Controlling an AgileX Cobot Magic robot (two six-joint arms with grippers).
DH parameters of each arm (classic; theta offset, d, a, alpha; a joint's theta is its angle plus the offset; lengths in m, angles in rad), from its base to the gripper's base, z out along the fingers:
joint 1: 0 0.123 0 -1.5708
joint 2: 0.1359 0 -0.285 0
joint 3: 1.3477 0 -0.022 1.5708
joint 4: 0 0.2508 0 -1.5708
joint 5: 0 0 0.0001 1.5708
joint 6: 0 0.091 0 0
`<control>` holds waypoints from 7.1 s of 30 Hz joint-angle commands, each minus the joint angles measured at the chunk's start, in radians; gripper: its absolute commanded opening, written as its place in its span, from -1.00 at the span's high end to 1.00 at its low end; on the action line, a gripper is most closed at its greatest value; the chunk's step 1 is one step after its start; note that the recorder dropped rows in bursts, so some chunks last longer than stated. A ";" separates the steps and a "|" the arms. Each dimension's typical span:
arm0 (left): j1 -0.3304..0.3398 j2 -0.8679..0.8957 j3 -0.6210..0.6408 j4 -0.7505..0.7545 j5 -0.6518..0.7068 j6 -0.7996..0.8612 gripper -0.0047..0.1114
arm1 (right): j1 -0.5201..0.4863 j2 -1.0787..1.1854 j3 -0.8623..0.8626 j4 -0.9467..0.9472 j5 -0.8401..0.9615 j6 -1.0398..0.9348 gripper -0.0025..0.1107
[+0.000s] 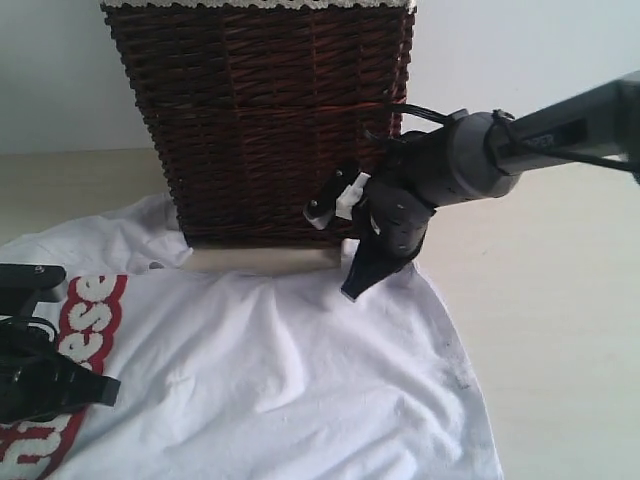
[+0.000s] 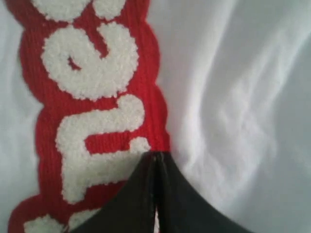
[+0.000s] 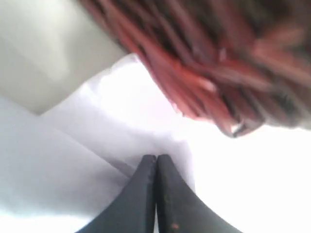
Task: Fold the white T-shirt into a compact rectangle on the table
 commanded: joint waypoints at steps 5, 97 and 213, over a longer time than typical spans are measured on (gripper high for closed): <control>0.003 0.083 0.007 -0.003 -0.004 -0.002 0.92 | -0.185 -0.008 0.161 0.072 0.034 0.094 0.96; -0.039 -0.572 0.067 -0.157 0.263 0.023 0.92 | 0.126 -0.434 0.206 0.455 0.287 -0.463 0.22; 0.137 0.124 -0.399 0.973 0.639 0.161 -0.45 | -0.311 -0.251 0.349 0.536 0.183 -1.368 -0.90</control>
